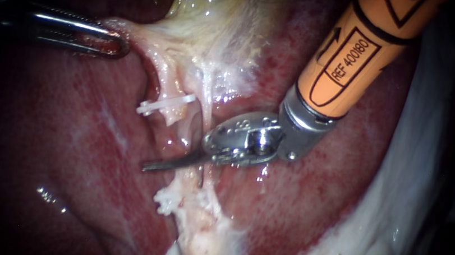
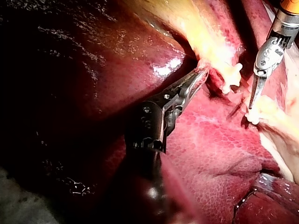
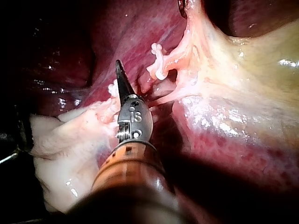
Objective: Go back from the cut left tube
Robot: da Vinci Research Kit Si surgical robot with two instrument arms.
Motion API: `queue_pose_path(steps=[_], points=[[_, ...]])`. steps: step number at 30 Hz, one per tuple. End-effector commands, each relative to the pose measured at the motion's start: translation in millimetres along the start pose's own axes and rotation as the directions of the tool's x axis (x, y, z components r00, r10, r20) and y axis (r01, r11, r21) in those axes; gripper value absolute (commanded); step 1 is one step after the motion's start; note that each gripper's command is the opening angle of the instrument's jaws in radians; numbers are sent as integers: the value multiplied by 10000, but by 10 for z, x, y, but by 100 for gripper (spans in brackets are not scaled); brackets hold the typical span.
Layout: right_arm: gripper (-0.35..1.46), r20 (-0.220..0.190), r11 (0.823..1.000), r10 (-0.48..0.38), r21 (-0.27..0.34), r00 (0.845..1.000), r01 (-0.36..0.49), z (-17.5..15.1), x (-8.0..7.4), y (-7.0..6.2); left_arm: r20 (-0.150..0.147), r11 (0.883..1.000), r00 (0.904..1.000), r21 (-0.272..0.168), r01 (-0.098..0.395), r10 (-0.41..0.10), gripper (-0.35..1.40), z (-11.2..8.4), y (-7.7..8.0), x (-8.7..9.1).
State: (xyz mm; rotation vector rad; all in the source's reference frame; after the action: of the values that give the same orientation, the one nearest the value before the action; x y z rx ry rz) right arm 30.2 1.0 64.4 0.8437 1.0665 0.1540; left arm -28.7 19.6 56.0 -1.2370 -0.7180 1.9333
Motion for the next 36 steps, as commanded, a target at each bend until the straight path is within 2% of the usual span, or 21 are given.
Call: queue_pose_path(steps=[1, 3, 4, 5, 6, 8, 14, 18, 22, 24, 26, 30, 34, 36], points=[[-35, -15, 10000, -13, 20, 10000, 13, 0, 1, -1, 2, 10000, 10000, 5, -4, 4, -35, 0, 0, 0], [-35, -125, 9997, -26, -226, 9999, 24, 0, 0, -3, 2, 10000, 10000, 6, -4, 4, -35, 0, 0, 0], [-1, -180, 9994, -28, -339, 9998, 22, 0, 0, -4, 2, 10000, 10000, 6, -4, 4, -35, 0, 0, 0], [59, -261, 9991, -25, -425, 9997, 14, 0, 1, -4, 2, 10000, 10000, 6, -4, 4, -35, 0, 0, 0], [94, -346, 9986, -26, -535, 9994, 8, 1, 2, -4, 2, 10000, 10000, 6, -4, 4, -35, 0, 0, 0], [124, -507, 9976, -24, -698, 9987, -11, 1, 4, -3, 2, 10000, 10000, 6, -5, 5, -35, 0, 0, 0], [138, -643, 9974, 42, -718, 9979, -88, 1, 5, -3, 2, 10000, 10000, 6, -5, 5, -35, 0, 0, 0], [141, -700, 9946, -82, -1038, 9975, 9, -1, 5, -5, 1, 10000, 10000, 7, -4, 4, -35, 0, 0, 0], [141, -824, 9754, -540, -2178, 9951, 349, -19, -2, -23, 1, 10000, 10000, 8, -4, 4, -35, 1, 0, 0], [141, -810, 9511, -886, -3031, 9928, 601, -35, -7, -36, 1, 10000, 10000, 9, -5, 5, -35, 1, 0, 0], [141, -773, 9310, -1013, -3589, 9918, 671, -52, -12, -47, 1, 10000, 10000, 10, -6, 6, -35, 1, 0, -1], [145, 219, 8863, -1494, -4402, 9885, 1437, -89, -24, -65, 0, 10000, 10000, 12, -8, 8, -35, 1, 0, -1], [145, 1721, 8534, -1229, -4843, 9774, 1926, -127, -35, -80, 0, 10000, 10000, 13, -8, 8, -35, 1, 0, -1], [145, 2089, 8410, -1104, -5013, 9717, 2033, -141, -37, -83, -1, 10000, 10000, 14, -8, 8, -35, 1, 0, -1]])
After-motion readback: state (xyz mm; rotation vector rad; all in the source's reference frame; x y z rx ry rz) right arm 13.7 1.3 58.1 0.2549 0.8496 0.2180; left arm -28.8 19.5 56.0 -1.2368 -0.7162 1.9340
